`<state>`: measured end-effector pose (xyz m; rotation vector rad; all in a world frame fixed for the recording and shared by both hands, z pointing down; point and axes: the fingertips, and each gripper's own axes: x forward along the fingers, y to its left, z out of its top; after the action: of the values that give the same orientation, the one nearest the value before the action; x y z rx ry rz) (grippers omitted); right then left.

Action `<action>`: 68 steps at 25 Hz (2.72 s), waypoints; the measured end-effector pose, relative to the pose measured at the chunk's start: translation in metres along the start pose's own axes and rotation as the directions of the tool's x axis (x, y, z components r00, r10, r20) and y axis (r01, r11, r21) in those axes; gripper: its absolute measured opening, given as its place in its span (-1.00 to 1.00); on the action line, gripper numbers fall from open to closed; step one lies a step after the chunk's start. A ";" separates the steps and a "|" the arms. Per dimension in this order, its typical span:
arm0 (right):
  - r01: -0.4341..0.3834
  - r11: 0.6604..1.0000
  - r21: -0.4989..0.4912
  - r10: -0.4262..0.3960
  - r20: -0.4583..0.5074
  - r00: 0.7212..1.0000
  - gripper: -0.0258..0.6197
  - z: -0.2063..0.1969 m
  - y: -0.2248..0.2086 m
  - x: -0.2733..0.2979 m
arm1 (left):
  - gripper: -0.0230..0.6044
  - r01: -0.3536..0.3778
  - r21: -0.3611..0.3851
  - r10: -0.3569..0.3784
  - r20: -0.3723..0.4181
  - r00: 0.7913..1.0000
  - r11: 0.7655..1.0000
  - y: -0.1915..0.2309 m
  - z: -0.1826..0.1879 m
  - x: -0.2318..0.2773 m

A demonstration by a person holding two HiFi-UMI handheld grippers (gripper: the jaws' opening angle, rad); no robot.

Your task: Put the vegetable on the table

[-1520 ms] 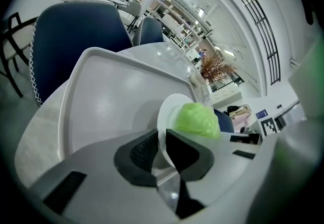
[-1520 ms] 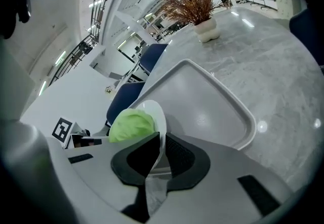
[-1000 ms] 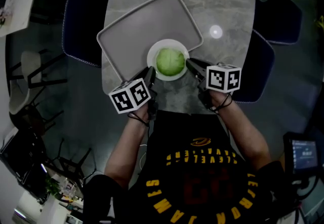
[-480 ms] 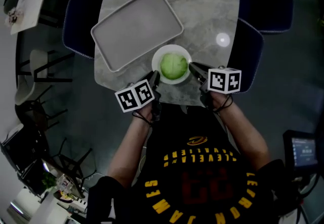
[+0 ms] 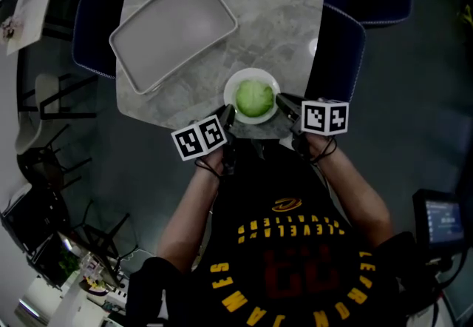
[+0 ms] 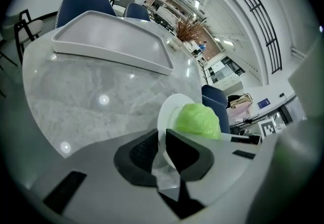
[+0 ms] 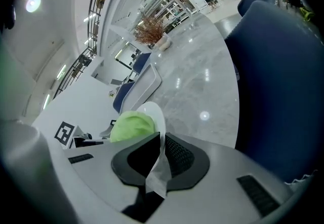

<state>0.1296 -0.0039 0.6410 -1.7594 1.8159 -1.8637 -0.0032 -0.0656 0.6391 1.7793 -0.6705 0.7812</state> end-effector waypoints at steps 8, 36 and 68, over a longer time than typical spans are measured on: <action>0.021 1.000 -0.001 -0.021 -0.018 1.000 -0.80 -0.010 -0.026 0.004 | -0.78 -0.017 -0.002 0.017 -0.018 1.000 1.000 0.003 -0.016 0.022; 0.042 0.999 0.015 -0.042 -0.001 0.999 -0.80 -0.025 -0.045 0.006 | -0.77 -0.021 0.025 0.022 -0.039 0.999 0.999 0.007 -0.031 0.038; -0.098 0.928 -0.359 0.183 0.209 0.961 -0.91 0.003 0.071 -0.092 | -0.93 0.052 0.335 -0.164 0.315 0.935 0.941 -0.113 -0.010 -0.092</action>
<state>0.1197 0.0300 0.5306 -1.7918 2.2032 -1.2744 0.0213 -0.0136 0.5049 2.2643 -0.6872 0.5305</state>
